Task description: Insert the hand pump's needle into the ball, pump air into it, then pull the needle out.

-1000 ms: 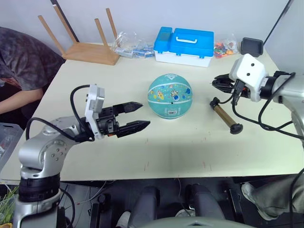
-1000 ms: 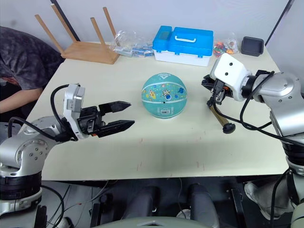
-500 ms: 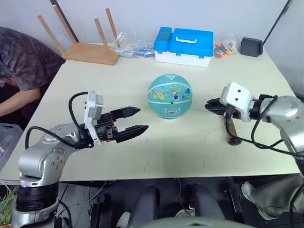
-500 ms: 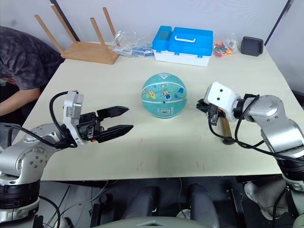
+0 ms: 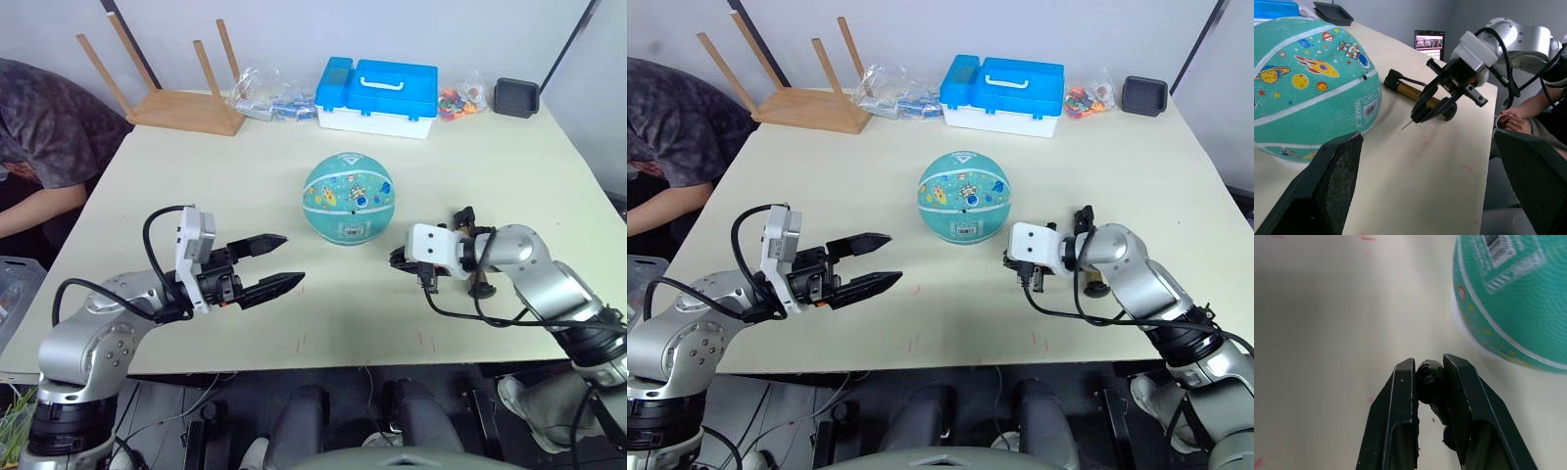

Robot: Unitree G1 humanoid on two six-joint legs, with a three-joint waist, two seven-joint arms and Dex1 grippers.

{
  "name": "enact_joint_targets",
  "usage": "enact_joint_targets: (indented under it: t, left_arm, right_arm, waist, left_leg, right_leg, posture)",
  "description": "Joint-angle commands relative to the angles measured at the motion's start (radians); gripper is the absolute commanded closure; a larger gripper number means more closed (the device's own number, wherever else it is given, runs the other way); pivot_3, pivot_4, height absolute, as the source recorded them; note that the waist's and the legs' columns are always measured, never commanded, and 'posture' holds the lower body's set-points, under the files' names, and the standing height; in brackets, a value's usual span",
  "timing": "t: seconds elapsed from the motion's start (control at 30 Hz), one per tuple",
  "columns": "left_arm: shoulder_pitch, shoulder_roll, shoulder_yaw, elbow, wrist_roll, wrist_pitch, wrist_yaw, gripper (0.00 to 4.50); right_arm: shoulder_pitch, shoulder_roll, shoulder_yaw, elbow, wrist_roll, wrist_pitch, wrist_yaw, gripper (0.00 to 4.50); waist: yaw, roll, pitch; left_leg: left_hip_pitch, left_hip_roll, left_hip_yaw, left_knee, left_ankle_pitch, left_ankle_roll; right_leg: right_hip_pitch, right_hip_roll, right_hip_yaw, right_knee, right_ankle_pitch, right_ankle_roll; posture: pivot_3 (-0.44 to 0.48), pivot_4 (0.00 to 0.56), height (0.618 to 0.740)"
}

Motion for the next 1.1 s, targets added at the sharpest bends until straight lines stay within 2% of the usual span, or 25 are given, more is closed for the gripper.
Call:
enact_joint_targets:
  t: [0.03,0.17,0.23,0.27,0.3,0.33,0.4,0.43,0.6,0.73,0.9,1.1]
  left_arm:
    - [0.015,-0.002,0.008,-0.045,0.000,-0.028,0.014,0.00]
    - [0.017,-0.006,-0.001,-0.042,0.003,-0.037,0.023,0.00]
    - [0.014,-0.008,-0.005,-0.037,0.007,-0.041,0.024,0.00]
    - [0.012,-0.009,-0.009,-0.034,0.009,-0.043,0.025,0.00]
    - [0.011,-0.010,-0.012,-0.032,0.011,-0.045,0.025,0.00]
    - [0.008,-0.011,-0.015,-0.030,0.013,-0.046,0.026,0.00]
    - [0.005,-0.011,-0.020,-0.027,0.015,-0.049,0.026,0.00]
    - [0.004,-0.010,-0.023,-0.025,0.016,-0.051,0.025,0.00]
    - [0.000,-0.008,-0.029,-0.019,0.019,-0.055,0.020,0.00]
    - [0.003,-0.010,-0.033,-0.015,0.026,-0.061,0.017,0.00]
    - [0.028,-0.022,-0.024,-0.020,0.026,-0.063,0.033,0.00]
    - [0.139,-0.040,0.031,-0.014,0.041,-0.095,0.054,0.00]
  right_arm:
    - [-0.027,0.027,-0.012,0.030,0.003,-0.006,0.019,4.18]
    - [-0.036,0.040,-0.036,0.063,0.029,0.018,0.053,4.18]
    - [-0.039,0.031,-0.044,0.065,0.034,0.018,0.074,3.17]
    - [-0.039,0.023,-0.050,0.062,0.036,0.017,0.082,2.97]
    - [-0.038,0.019,-0.054,0.059,0.038,0.017,0.087,2.53]
    - [-0.033,0.009,-0.062,0.047,0.039,0.017,0.092,2.29]
    - [-0.025,-0.005,-0.077,0.026,0.039,0.016,0.093,1.34]
    - [-0.019,-0.012,-0.091,0.008,0.049,0.029,0.093,1.15]
    - [0.034,-0.080,-0.158,-0.111,0.107,0.097,0.120,1.15]
    - [0.115,-0.111,-0.284,-0.207,0.232,0.194,0.120,1.15]
    - [0.247,-0.101,-0.438,-0.241,0.345,0.169,0.100,1.15]
    - [0.448,-0.063,-0.636,-0.267,0.406,0.092,0.022,1.15]
  waist:
    - [0.001,0.000,0.000]
    - [0.003,0.000,0.000]
    - [0.002,0.000,0.000]
    - [0.002,0.000,0.000]
    - [0.002,0.000,0.000]
    - [0.002,0.000,0.000]
    - [0.002,0.000,0.000]
    - [0.002,0.000,0.000]
    - [0.003,0.000,0.000]
    - [0.003,0.000,0.000]
    - [0.004,0.000,0.000]
    - [0.003,0.000,0.000]
  left_leg:
    - [0.000,0.000,0.000,0.000,0.000,0.000]
    - [0.000,0.000,0.000,0.000,0.000,0.000]
    - [0.000,0.000,0.000,0.000,0.000,0.000]
    - [0.000,0.000,0.000,0.000,0.000,0.000]
    - [0.000,0.000,0.000,0.000,0.000,0.000]
    - [0.000,0.000,0.000,0.000,0.000,0.000]
    - [0.000,0.000,0.000,0.000,0.000,0.000]
    - [0.000,0.000,0.000,0.000,0.000,0.000]
    - [0.000,0.000,0.000,0.000,0.000,0.000]
    - [0.000,0.000,0.000,0.000,0.000,0.000]
    - [0.000,0.000,0.000,0.000,0.000,0.000]
    - [0.003,0.000,0.002,0.000,0.000,0.000]
  right_leg:
    - [0.000,0.000,0.000,0.000,0.000,0.000]
    - [0.000,0.000,0.000,0.000,0.000,0.000]
    - [0.000,0.000,0.000,0.000,0.000,0.000]
    - [0.000,0.000,0.000,0.000,0.000,0.000]
    - [0.000,0.000,0.000,0.000,0.000,0.000]
    - [0.000,0.000,0.000,0.000,0.000,0.000]
    - [0.000,0.000,0.000,0.000,0.000,0.000]
    - [0.000,0.000,0.000,0.000,0.000,0.000]
    - [0.000,0.000,0.000,0.000,0.000,0.000]
    - [0.000,0.000,0.000,0.000,0.000,0.000]
    - [0.001,0.000,0.000,0.000,0.000,0.000]
    - [0.002,0.000,0.002,0.001,0.000,0.000]
  posture:
    - [0.000,0.150,0.740]
    - [0.000,0.150,0.740]
    - [0.000,0.150,0.740]
    - [0.000,0.150,0.740]
    - [0.000,0.150,0.740]
    - [0.000,0.150,0.740]
    - [0.000,0.150,0.740]
    - [0.000,0.150,0.740]
    - [0.000,0.150,0.740]
    - [0.000,0.150,0.740]
    - [0.000,0.150,0.740]
    - [0.000,0.150,0.740]
